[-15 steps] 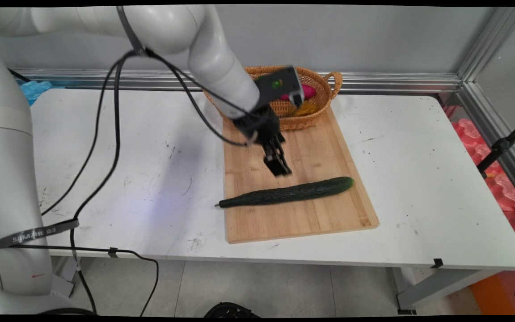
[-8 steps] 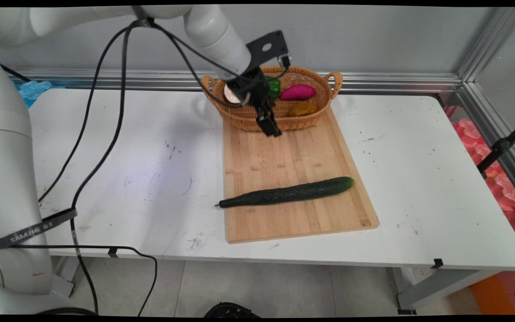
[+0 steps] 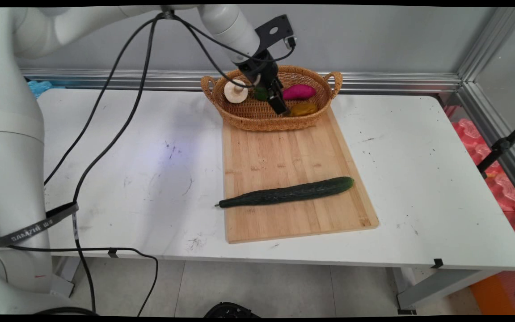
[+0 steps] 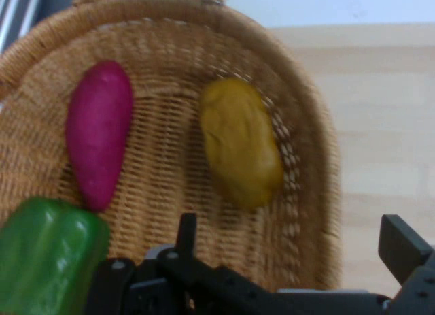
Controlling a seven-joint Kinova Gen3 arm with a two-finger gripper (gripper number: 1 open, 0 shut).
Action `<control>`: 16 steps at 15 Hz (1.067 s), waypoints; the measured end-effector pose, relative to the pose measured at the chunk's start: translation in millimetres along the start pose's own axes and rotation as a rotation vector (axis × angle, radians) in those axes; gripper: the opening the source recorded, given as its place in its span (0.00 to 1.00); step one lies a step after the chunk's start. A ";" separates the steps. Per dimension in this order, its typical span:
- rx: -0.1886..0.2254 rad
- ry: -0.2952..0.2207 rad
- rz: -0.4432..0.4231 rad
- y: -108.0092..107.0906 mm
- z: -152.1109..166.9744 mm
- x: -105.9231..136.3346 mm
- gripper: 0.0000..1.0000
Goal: Pick up the potato from the vegetable basket
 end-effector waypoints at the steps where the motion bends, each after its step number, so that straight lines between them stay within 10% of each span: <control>1: 0.001 0.009 -0.006 -5.5 4.8 1.5 1.00; 16: -0.016 0.085 -0.120 -41.9 64.3 8.9 1.00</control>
